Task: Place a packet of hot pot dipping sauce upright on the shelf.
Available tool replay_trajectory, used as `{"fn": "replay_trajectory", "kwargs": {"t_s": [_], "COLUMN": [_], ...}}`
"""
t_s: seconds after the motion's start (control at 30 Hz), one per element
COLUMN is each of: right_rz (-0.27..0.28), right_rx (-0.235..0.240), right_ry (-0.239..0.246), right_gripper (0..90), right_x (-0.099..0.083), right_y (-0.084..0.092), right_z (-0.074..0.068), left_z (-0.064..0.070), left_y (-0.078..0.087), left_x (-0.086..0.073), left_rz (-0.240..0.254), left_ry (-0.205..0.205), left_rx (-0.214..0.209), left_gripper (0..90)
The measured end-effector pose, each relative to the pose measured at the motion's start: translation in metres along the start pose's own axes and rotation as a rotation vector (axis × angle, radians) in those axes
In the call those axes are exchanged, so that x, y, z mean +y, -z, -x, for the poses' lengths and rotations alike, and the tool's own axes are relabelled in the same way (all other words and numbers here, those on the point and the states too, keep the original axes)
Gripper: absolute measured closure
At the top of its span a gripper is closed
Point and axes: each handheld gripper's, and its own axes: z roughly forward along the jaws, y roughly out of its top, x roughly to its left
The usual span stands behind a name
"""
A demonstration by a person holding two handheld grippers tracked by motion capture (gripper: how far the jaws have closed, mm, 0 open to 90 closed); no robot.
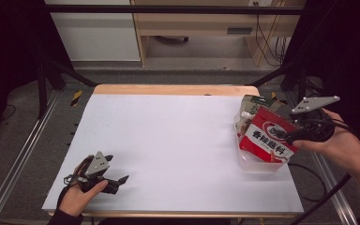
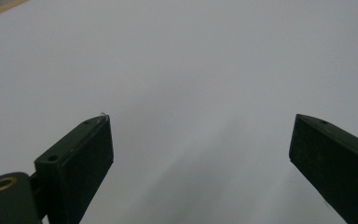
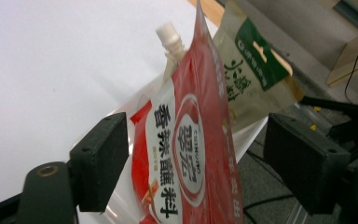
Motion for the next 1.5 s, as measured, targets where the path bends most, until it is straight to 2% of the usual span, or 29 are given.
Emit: {"fn": "replay_trajectory", "kwargs": {"t_s": [0.27,0.33,0.47,0.67,0.83,1.07,1.23,1.5], "right_rz": [0.044,0.076,0.103,0.172,0.200,0.227,0.229,0.242], "right_rx": [-0.005,0.001,0.004,0.020,0.039,0.082,0.105,0.113], "right_ry": [0.024,0.037,0.061,0.088,0.095,0.103,0.106,0.096], "right_gripper": [14.6,12.5,9.2,9.5,9.3,9.2,8.1,7.0], "right_x": [0.020,0.027,0.041,0.062,0.073,0.082,0.087,0.093], "right_y": [0.013,0.018,0.023,0.027,0.020,0.002,-0.009,-0.019], "right_z": [-0.015,-0.024,-0.040,-0.070,-0.090,-0.117,-0.129,-0.142], "left_z": [-0.001,-0.001,-0.001,-0.001,-0.003,-0.004,-0.005,-0.006], "left_y": [0.000,0.000,0.001,0.002,0.004,0.005,0.006,0.006], "left_x": [0.000,-0.001,0.000,-0.001,-0.001,-0.002,-0.002,-0.002], "left_rz": [0.002,-0.001,0.002,0.001,0.007,0.015,0.019,0.020], "left_ry": [0.002,0.002,0.004,0.002,0.007,0.014,0.020,0.020], "left_rx": [0.002,0.003,0.005,0.010,0.019,0.027,0.027,0.026], "left_gripper": [6.3,6.3,6.3,6.1,5.9,5.8,5.6,5.3]}}
